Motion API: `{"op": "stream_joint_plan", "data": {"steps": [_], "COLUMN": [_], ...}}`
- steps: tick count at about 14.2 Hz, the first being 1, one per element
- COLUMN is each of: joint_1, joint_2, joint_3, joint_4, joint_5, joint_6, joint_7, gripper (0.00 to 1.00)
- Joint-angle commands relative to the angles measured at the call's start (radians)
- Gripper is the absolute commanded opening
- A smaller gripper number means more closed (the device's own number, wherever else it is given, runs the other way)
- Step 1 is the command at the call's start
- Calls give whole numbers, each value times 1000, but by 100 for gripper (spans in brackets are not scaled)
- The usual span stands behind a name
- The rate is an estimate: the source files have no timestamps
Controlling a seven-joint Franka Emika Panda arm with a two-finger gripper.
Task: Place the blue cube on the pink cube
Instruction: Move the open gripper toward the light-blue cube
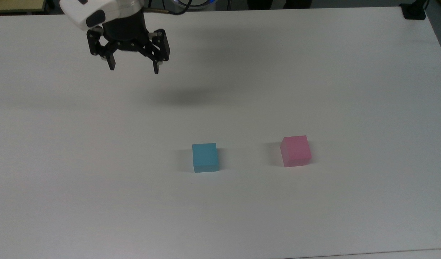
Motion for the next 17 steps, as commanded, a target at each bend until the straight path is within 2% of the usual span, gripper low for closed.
{"op": "stream_joint_plan", "data": {"steps": [1, 4, 9, 13, 17], "joint_1": [8, 24, 99, 159, 187], "joint_2": [27, 75, 176, 286, 342], "joint_3": [-4, -4, -4, -30, -30], "joint_4": [-11, 9, 25, 108, 121], "joint_5": [11, 11, 8, -6, -27], "joint_6": [60, 103, 196, 199, 210], "joint_7": [-19, -9, -8, -11, -14], "gripper": [100, 100, 100, 100, 100]}}
